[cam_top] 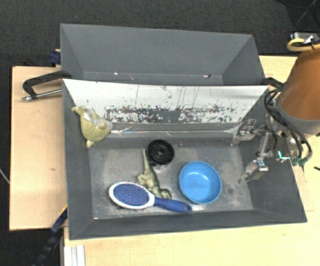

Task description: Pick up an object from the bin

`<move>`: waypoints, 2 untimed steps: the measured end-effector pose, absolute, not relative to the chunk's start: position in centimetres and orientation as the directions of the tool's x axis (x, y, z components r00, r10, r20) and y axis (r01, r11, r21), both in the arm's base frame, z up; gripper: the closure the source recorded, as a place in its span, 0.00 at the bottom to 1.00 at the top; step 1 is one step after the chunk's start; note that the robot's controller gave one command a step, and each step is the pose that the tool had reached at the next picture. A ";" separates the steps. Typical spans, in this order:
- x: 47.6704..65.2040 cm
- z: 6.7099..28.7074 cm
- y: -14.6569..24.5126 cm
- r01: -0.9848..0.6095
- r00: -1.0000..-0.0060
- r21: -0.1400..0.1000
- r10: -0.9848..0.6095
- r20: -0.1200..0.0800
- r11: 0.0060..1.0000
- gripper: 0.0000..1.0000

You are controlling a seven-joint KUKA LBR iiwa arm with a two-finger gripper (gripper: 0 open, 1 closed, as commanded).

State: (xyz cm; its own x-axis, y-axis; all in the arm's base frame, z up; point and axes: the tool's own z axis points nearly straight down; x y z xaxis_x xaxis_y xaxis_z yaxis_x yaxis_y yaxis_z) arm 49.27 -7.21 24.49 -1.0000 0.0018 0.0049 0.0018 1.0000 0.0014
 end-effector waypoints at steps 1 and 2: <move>50.7 8.4 -6.2 0.141 -0.990 0.002 0.141 -0.007 0.990 0.00; 50.7 8.4 -6.2 0.141 -0.990 0.002 0.141 -0.005 0.990 1.00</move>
Offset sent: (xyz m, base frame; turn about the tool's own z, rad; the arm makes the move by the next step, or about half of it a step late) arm 0.0131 0.0094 -0.1729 0.1397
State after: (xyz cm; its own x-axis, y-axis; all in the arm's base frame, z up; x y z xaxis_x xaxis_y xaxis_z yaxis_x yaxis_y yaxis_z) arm 50.72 -6.20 8.41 -0.9900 0.1407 -0.0054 0.1407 0.9900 0.0022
